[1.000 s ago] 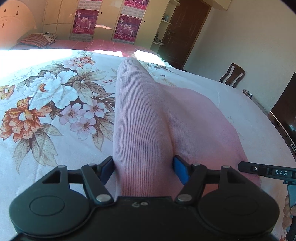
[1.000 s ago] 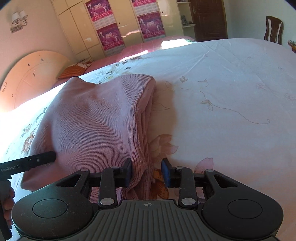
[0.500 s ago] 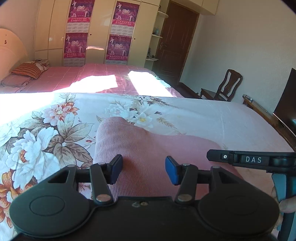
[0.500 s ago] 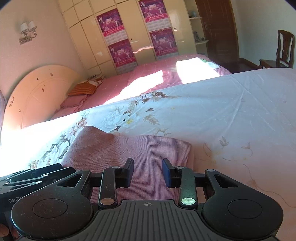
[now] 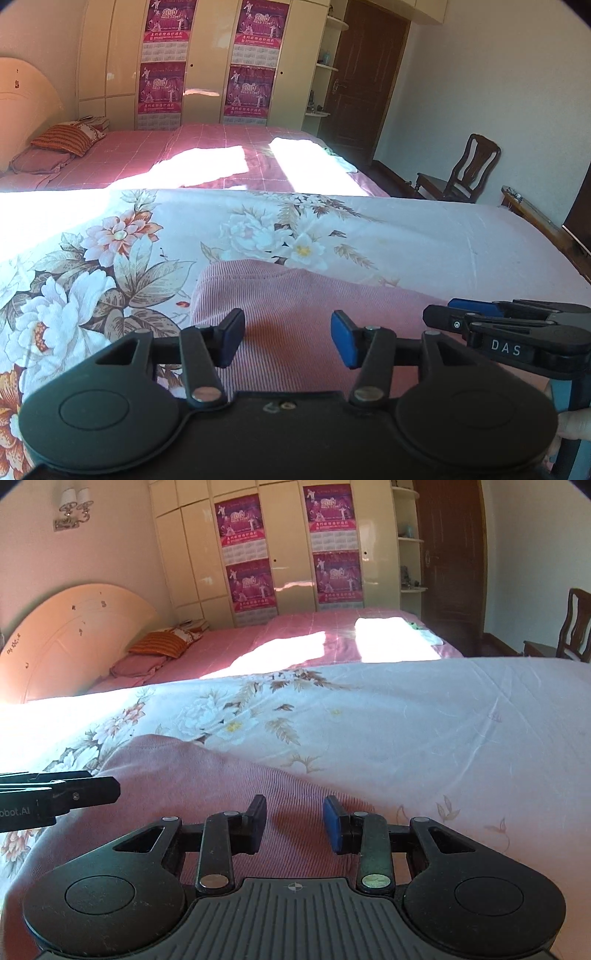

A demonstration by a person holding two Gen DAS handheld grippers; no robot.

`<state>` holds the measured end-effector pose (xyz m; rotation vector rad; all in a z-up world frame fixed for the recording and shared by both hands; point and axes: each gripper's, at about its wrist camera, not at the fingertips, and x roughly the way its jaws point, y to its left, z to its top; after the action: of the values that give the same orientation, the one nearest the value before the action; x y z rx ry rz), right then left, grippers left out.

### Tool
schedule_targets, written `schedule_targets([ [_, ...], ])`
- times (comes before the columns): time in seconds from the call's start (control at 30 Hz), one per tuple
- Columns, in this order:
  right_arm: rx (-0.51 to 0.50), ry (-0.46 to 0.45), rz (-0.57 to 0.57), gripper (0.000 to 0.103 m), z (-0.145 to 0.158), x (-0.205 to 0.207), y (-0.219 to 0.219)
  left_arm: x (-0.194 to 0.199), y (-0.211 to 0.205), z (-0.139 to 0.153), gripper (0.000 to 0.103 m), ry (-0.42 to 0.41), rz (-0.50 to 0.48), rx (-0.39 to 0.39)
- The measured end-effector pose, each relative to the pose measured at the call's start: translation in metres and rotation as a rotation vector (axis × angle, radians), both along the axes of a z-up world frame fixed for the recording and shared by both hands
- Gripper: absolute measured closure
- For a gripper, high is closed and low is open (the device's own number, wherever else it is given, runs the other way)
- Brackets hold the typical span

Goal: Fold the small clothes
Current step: 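Open both grippers and withdraw from the folded bundle, then move the right gripper to the edge of the folded bundle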

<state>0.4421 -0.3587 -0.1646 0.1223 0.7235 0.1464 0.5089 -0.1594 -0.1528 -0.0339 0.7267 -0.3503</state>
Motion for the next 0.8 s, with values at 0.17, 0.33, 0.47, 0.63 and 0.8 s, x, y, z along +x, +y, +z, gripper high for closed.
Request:
schedule_targets([
  [0.17, 0.006, 0.048, -0.004, 0.068, -0.027, 0.017, -0.003, 0.017, 0.002, -0.025, 0.049, 0.069, 0.047, 0.021],
  [0.33, -0.006, 0.057, 0.002, 0.068, -0.018, 0.013, -0.003, -0.001, 0.006, -0.013, 0.047, 0.029, 0.055, 0.02],
  [0.47, 0.041, 0.018, -0.003, 0.068, 0.004, -0.007, -0.004, -0.023, 0.013, -0.002, 0.042, 0.005, 0.043, 0.017],
  [0.63, 0.062, -0.008, 0.023, 0.068, 0.022, -0.039, 0.005, -0.048, 0.017, 0.006, 0.041, 0.016, 0.043, 0.028],
  [0.8, 0.008, -0.001, 0.064, 0.068, 0.02, -0.072, 0.023, -0.079, 0.021, 0.007, 0.04, 0.016, 0.032, 0.008],
])
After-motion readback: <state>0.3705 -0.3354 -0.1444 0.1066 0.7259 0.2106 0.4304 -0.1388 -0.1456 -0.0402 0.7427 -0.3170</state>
